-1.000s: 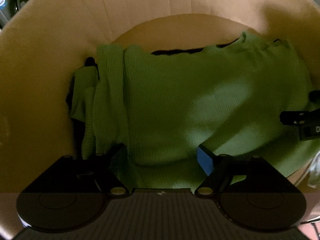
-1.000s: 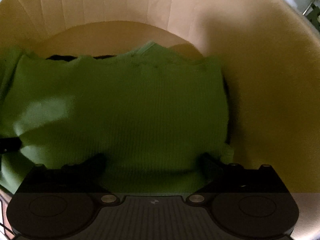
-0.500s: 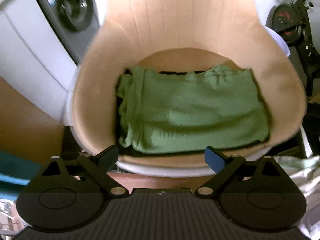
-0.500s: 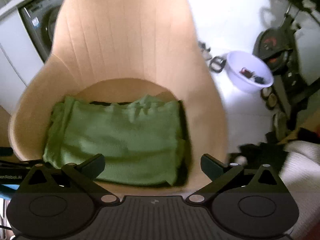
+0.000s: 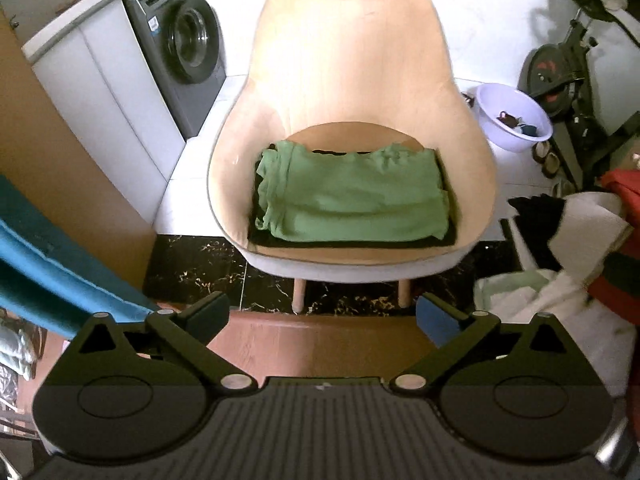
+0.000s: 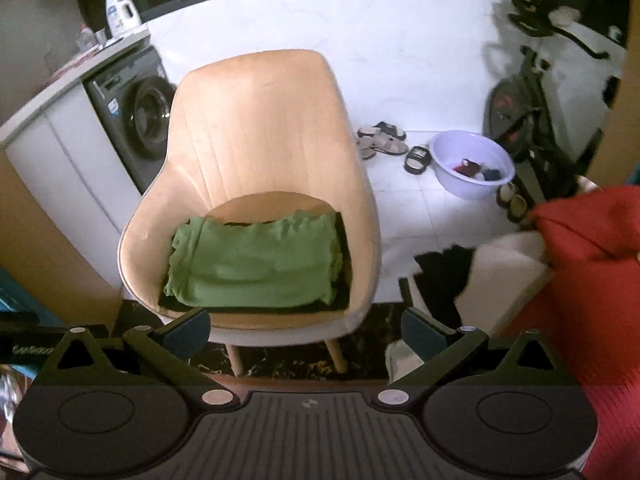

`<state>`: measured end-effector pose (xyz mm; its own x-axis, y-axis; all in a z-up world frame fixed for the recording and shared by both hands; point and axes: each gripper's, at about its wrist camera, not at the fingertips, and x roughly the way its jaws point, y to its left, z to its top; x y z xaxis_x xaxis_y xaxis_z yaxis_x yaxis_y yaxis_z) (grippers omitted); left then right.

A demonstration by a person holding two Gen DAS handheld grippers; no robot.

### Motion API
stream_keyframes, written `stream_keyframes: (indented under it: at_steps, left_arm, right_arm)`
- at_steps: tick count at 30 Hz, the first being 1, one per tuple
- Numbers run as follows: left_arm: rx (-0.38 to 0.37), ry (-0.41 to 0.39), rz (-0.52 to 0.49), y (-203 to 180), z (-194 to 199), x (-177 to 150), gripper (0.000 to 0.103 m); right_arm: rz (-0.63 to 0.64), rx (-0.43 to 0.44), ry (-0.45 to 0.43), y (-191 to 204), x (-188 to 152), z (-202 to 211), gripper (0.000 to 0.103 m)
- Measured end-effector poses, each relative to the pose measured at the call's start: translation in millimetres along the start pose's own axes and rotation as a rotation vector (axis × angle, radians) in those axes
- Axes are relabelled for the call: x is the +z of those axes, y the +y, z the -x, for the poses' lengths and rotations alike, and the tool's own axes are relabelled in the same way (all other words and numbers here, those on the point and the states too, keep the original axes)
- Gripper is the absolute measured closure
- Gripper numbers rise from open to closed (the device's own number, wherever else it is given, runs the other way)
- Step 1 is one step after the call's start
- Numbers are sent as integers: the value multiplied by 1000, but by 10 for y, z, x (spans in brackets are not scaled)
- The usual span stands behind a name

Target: Fold clothes

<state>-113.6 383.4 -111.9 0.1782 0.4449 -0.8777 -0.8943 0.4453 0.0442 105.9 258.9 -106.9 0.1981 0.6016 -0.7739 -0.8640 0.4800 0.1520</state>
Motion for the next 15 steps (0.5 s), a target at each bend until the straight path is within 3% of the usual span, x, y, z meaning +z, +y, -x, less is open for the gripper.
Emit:
stream_keyframes:
  at_steps: [5, 15]
  left_arm:
    - [-4, 18, -15, -39, 330, -248, 1]
    - [-8, 36, -51, 131, 537, -573, 1]
  right_arm:
    - [0, -30, -38, 16, -241, 499, 1]
    - [-87, -85, -46, 227, -545, 789, 1]
